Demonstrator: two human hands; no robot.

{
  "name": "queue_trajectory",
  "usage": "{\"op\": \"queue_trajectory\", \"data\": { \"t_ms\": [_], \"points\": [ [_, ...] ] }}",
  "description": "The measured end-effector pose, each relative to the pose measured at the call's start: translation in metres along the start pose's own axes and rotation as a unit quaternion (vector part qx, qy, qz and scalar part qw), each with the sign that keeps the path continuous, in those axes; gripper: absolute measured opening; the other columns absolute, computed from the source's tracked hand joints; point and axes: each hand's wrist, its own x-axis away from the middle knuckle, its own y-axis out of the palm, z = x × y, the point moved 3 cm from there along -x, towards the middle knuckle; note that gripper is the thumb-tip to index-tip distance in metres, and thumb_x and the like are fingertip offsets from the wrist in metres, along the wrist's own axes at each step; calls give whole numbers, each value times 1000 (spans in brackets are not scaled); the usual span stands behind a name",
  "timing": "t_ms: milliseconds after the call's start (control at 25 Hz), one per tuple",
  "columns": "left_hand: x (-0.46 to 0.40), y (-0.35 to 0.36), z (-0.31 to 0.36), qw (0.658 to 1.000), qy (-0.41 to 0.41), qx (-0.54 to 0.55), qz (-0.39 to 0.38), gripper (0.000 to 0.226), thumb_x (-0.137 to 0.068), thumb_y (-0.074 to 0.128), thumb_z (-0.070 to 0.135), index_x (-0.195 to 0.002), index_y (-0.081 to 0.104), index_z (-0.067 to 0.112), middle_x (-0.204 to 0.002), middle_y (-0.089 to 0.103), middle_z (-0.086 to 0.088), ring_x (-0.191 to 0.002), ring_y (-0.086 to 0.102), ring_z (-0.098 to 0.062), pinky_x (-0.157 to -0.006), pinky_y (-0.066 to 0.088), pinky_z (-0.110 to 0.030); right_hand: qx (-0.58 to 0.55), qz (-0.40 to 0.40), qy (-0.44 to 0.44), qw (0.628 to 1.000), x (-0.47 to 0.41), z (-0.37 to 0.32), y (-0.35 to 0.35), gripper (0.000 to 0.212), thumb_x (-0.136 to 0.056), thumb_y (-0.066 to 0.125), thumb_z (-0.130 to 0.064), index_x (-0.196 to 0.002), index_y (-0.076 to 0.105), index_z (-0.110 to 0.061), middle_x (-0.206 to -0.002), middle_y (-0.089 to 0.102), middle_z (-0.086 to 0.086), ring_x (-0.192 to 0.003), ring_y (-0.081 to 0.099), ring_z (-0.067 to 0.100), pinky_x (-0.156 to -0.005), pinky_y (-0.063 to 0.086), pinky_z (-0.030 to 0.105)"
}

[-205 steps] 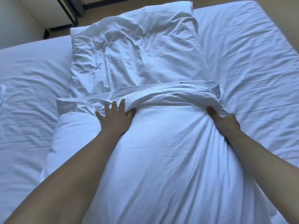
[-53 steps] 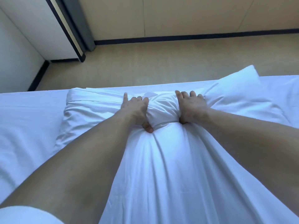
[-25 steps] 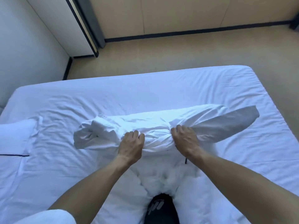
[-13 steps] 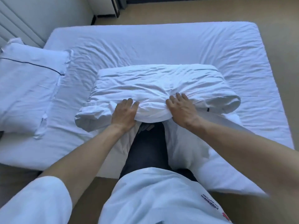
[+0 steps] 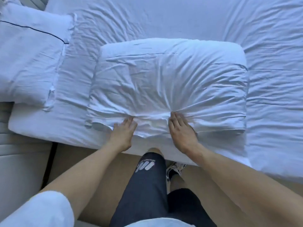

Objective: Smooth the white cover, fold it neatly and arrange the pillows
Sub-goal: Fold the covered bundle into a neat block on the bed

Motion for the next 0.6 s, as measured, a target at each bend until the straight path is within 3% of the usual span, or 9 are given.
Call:
{"op": "queue_trajectory", "data": {
  "t_ms": [40,120,200,280,320,400,480,520,600],
  "points": [
    [-10,20,4,995,-35,-3,-98,82,-85,66,25,-155,24,17,-170,-3,-13,-156,3,-32,-118,20,-66,0,-28,13,1000,-3,5,18,72,-93,41,-3,-159,14,4,-168,1,25,-157,0,37,-128,-2,45],
    [-33,33,12,988,-60,-3,-143,84,-87,58,46,-158,23,15,-169,-10,-11,-156,-8,-32,-119,6,-65,-31,-29,37,998,-14,13,27,78,-97,40,-21,-161,-1,-2,-169,-12,16,-157,-14,28,-126,-12,41],
    [-46,24,17,995,-60,-9,-78,83,-86,48,58,-152,34,10,-166,18,-18,-153,15,-36,-121,7,-62,-85,-27,45,995,-22,19,18,82,-99,47,-39,-162,5,-7,-171,-7,10,-158,-11,22,-127,-11,37],
    [-51,6,12,998,-51,-1,22,76,-85,42,56,-143,41,6,-138,57,-17,-130,51,-35,-120,17,-58,-118,-28,50,991,-23,22,5,77,-100,47,-45,-162,15,-11,-172,0,7,-158,-6,18,-127,-9,35],
    [-50,-2,8,997,-47,26,57,72,-87,41,54,-140,43,6,-117,68,-13,-113,61,-32,-118,20,-55,-125,-33,47,990,-22,20,0,73,-101,46,-45,-161,20,-11,-172,4,7,-158,-1,19,-128,-5,35],
    [-49,-19,-1,989,-33,83,117,60,-89,43,50,-128,51,5,-87,69,-6,-86,66,-30,-103,36,-48,-116,-48,76,989,-22,14,-11,61,-103,42,-45,-153,37,-11,-166,26,10,-153,25,27,-126,19,40],
    [-60,-47,-1,969,3,123,214,42,-88,47,41,-104,57,4,-78,61,-7,-68,60,-32,-72,42,-39,-152,-14,133,979,-40,15,-35,43,-105,38,-40,-135,53,-12,-141,56,13,-123,56,36,-101,46,45],
    [-70,-65,1,955,24,129,268,37,-87,48,38,-95,57,3,-79,57,-10,-67,57,-33,-65,38,-36,-169,22,152,974,-53,20,-50,37,-105,37,-35,-128,55,-12,-128,63,12,-110,62,38,-91,50,45],
    [-95,-101,8,936,42,109,332,43,-86,47,41,-101,61,3,-96,57,-16,-83,57,-36,-69,40,-40,-186,95,177,962,-84,40,-77,29,-103,38,-25,-122,56,-11,-115,66,12,-100,64,40,-84,50,45]
  ]
}}
